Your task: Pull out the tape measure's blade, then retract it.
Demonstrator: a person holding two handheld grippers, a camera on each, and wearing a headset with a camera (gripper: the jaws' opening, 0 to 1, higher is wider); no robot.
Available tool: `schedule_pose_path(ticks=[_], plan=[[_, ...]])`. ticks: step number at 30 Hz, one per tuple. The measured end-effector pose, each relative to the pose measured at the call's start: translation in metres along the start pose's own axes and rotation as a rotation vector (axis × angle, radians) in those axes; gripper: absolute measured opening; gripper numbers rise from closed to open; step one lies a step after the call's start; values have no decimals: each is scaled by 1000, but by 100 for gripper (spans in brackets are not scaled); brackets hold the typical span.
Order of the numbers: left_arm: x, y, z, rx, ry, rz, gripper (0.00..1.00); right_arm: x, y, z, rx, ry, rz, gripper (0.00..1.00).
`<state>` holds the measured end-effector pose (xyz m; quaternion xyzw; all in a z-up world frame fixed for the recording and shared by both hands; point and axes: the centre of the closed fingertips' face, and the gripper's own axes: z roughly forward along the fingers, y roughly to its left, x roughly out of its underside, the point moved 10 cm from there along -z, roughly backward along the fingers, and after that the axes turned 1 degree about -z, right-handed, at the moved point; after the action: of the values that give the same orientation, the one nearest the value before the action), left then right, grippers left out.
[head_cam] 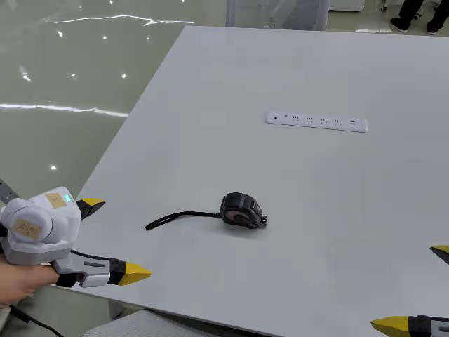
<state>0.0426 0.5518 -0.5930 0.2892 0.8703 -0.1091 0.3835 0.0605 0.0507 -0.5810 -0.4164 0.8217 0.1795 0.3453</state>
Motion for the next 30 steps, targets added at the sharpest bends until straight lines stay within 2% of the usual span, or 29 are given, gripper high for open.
schedule_pose_path(ticks=[22, 30], plan=[[-1, -2, 9, 21, 17, 10, 98, 4, -2, 4, -12, 20, 0, 95], [-10, -1, 17, 33, 16, 26, 98, 0, -6, 9, -18, 18, -7, 94]])
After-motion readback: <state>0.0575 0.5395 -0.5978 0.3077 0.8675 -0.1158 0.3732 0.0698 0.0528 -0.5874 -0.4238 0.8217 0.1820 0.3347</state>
